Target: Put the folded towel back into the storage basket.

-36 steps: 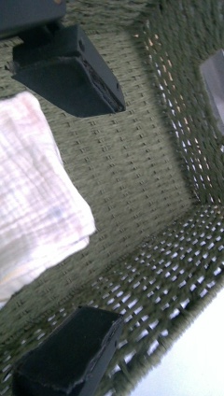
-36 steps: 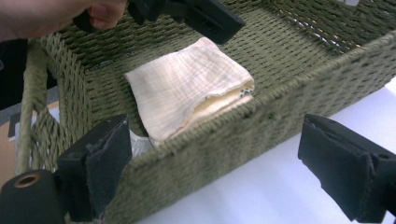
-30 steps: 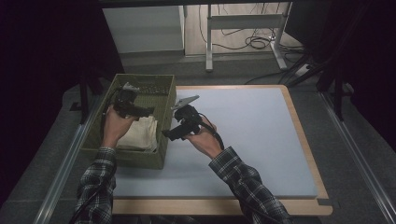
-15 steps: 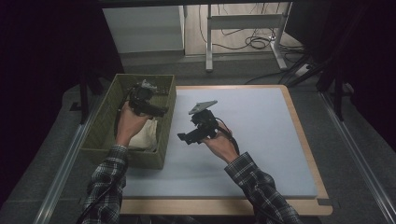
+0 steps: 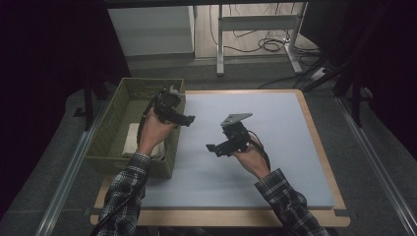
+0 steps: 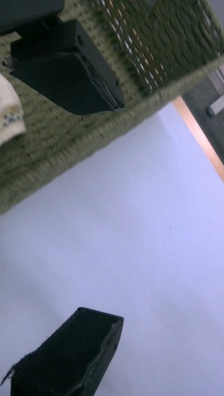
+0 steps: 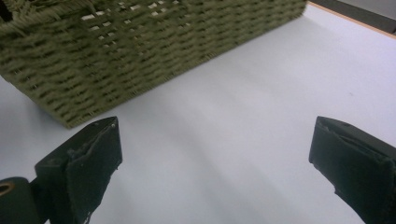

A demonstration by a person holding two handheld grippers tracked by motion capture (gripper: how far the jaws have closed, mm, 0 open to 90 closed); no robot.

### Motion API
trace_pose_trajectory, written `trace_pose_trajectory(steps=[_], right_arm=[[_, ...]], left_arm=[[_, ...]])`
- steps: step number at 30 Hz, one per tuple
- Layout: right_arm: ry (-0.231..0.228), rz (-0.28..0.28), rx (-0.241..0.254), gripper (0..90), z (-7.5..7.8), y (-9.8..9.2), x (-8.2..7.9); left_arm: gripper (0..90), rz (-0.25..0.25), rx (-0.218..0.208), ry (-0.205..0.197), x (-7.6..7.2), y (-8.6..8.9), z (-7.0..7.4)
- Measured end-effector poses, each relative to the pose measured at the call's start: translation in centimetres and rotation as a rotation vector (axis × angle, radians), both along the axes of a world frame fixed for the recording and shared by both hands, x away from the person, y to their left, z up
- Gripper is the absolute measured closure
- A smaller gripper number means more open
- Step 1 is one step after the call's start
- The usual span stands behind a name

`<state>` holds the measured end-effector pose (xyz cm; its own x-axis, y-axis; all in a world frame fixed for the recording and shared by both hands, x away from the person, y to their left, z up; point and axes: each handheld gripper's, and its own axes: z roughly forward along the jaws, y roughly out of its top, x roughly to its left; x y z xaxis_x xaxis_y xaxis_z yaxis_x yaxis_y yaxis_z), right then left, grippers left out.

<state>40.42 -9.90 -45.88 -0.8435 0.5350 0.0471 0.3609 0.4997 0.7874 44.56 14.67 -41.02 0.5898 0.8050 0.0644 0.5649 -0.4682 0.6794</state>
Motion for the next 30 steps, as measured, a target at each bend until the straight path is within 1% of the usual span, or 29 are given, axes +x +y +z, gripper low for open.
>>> trace_pose_trajectory(steps=[8,10,12,15,19,25,30], right_arm=[[0.003,-0.039,0.018,2.6,-0.6,-3.1,-0.3],[0.000,-0.048,0.016,2.6,-0.7,-3.8,-0.4],[0.001,-0.053,0.014,2.6,-0.8,-4.3,-0.5],[0.002,-0.064,0.010,2.6,-1.1,-5.2,-0.7],[0.003,-0.080,0.003,2.6,-1.5,-6.4,-1.0],[0.005,-0.105,0.000,2.6,-1.9,-8.3,-1.4],[0.007,-0.126,-0.001,2.7,-2.6,-9.7,-1.7]], left_arm=[[0.8,-0.023,-0.013,0.001,-0.3,-2.5,-0.2],[0.6,-0.032,-0.010,-0.001,-0.3,-3.1,-0.3],[0.6,-0.038,-0.017,-0.003,-0.4,-3.6,-0.3],[0.5,-0.058,-0.032,-0.006,-0.6,-4.6,-0.5],[0.2,-0.089,-0.039,-0.008,-0.9,-6.1,-0.8],[0.0,-0.125,-0.050,-0.007,-1.7,-8.3,-1.9],[0.0,-0.143,-0.069,-0.005,-2.4,-9.8,-3.7]])
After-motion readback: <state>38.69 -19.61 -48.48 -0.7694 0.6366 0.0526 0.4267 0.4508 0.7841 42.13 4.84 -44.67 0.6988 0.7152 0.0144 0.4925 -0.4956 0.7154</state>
